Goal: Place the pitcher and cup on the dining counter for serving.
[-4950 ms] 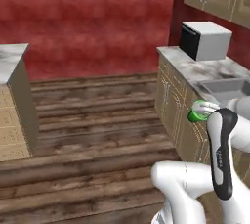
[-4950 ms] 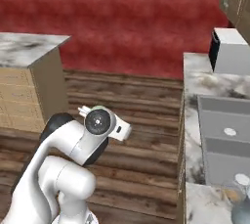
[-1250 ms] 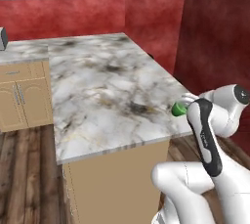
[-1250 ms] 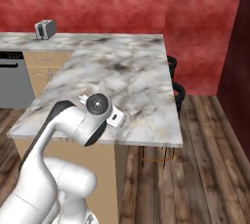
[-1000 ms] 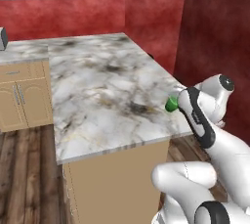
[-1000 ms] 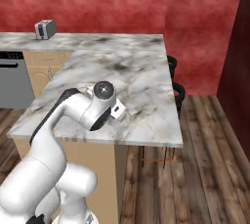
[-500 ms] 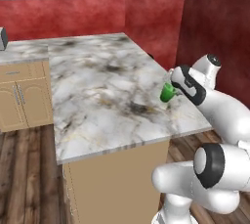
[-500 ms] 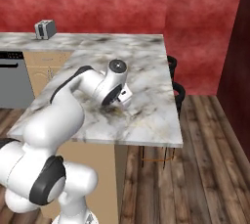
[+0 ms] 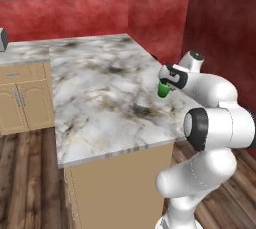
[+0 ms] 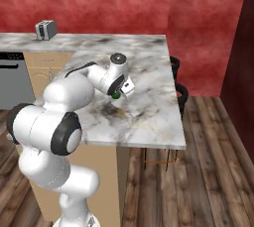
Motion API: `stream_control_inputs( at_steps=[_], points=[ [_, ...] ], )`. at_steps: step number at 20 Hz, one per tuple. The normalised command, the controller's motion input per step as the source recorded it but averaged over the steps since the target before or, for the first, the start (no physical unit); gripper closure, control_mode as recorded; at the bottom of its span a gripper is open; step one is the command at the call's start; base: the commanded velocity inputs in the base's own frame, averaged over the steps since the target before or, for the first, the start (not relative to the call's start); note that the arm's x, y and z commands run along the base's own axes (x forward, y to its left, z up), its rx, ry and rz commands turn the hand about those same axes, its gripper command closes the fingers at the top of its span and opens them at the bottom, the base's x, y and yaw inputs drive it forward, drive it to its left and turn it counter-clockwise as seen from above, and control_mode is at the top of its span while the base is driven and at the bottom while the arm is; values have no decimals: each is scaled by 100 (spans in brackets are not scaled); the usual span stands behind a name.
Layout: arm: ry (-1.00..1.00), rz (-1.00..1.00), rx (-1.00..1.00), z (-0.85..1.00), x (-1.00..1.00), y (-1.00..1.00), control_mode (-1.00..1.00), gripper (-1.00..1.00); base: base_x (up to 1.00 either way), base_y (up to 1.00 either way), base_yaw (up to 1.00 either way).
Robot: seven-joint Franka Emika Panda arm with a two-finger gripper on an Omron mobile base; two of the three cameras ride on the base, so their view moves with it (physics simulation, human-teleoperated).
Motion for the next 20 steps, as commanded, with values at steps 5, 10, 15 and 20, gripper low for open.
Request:
stream_control_inputs(
  at_steps=[5,10,15,20],
  points=[
    [12,-8,1,-25,82,0,-100,100,0,0,0],
    [19,-4,2,-47,52,0,-100,100,0,0,0],
    [17,-2,0,-63,22,0,-100,100,0,0,0],
    [13,-1,0,-61,8,0,-100,100,0,0,0]
  ],
)
